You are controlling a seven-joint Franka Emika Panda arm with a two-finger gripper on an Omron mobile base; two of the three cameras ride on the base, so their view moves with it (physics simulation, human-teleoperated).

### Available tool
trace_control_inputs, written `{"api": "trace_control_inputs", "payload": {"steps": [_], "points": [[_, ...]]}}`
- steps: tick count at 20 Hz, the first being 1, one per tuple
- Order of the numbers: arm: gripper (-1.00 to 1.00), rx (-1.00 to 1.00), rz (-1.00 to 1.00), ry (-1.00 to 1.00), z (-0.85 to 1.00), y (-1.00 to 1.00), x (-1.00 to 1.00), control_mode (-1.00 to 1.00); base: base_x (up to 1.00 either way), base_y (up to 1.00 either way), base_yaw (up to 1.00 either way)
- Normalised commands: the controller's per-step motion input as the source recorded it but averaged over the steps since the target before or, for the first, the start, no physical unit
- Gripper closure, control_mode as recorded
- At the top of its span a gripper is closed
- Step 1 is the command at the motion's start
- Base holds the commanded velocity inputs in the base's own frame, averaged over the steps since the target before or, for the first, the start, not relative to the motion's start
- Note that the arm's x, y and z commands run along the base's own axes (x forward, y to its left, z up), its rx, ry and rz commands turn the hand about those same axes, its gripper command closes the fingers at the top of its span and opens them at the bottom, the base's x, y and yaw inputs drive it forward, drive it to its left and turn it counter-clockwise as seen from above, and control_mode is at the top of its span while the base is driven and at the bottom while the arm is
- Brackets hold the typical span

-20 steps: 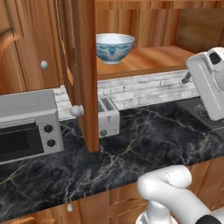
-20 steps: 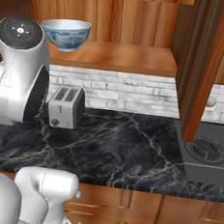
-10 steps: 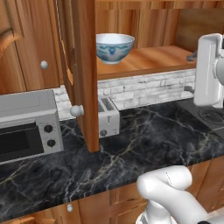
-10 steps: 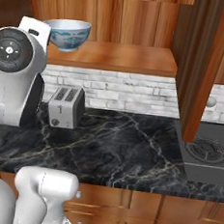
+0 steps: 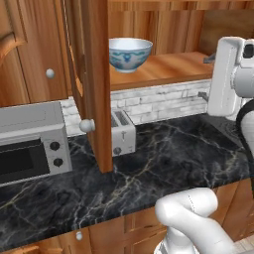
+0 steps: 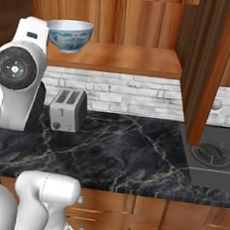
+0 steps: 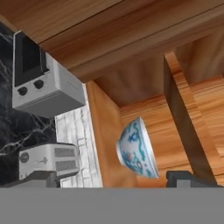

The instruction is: Pick up the bowls from the cabinet and place each bowl in front of a stool on the dining counter.

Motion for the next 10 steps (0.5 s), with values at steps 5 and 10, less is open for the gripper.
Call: {"api": "trace_control_inputs", "payload": {"steps": [5, 10], "points": [[-1.00, 0.00, 0.00, -0.13, 0.00, 0.40, 0.27, -1.00, 0.00, 0.00, 0.00], [-1.00, -0.02, 0.00, -0.04, 0.03, 0.37, 0.45, -1.00, 0.00, 0.00, 0.00]]}}
